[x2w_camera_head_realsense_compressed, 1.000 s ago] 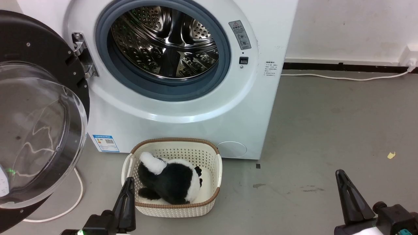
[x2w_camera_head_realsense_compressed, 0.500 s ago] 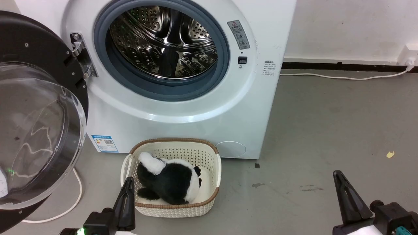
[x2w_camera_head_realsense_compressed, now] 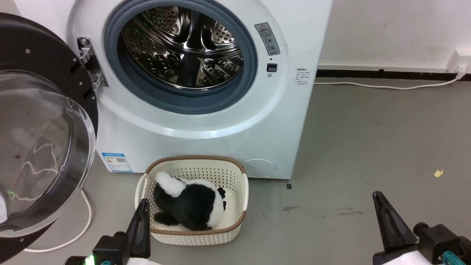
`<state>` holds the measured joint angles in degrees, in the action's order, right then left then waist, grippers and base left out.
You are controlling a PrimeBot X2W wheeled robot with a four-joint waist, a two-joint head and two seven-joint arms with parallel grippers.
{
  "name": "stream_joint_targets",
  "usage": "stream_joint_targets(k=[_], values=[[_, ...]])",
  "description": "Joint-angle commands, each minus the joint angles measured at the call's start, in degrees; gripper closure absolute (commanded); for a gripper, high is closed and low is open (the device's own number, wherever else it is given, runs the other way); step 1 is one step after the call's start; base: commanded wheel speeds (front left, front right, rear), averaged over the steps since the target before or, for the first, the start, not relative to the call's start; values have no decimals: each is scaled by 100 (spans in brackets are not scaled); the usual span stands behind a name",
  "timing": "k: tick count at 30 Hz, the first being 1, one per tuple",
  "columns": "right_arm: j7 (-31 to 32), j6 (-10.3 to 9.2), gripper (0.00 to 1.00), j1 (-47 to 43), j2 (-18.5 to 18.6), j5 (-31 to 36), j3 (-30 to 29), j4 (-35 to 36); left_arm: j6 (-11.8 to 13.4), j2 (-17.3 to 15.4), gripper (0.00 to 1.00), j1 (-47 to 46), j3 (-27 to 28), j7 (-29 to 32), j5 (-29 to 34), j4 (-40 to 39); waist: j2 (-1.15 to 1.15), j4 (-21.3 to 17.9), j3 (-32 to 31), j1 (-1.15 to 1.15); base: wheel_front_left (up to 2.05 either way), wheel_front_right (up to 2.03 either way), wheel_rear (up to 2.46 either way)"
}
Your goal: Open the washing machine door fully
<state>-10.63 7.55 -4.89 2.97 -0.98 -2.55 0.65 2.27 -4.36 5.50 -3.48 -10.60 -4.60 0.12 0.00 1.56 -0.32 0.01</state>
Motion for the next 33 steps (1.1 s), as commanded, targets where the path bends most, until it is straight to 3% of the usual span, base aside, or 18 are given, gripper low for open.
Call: stream_joint_targets(k=[1,33], values=[[34,-2,100,96,-3,23,17,-8,-27,19,100,-116,14,35,65,-3,0,-3,1,0,0,0,0],[398,-4,100,235,-5,50,101,-28,-98,65,100,-270,132,398,205,-6,0,-57,12,0,0,0,0]])
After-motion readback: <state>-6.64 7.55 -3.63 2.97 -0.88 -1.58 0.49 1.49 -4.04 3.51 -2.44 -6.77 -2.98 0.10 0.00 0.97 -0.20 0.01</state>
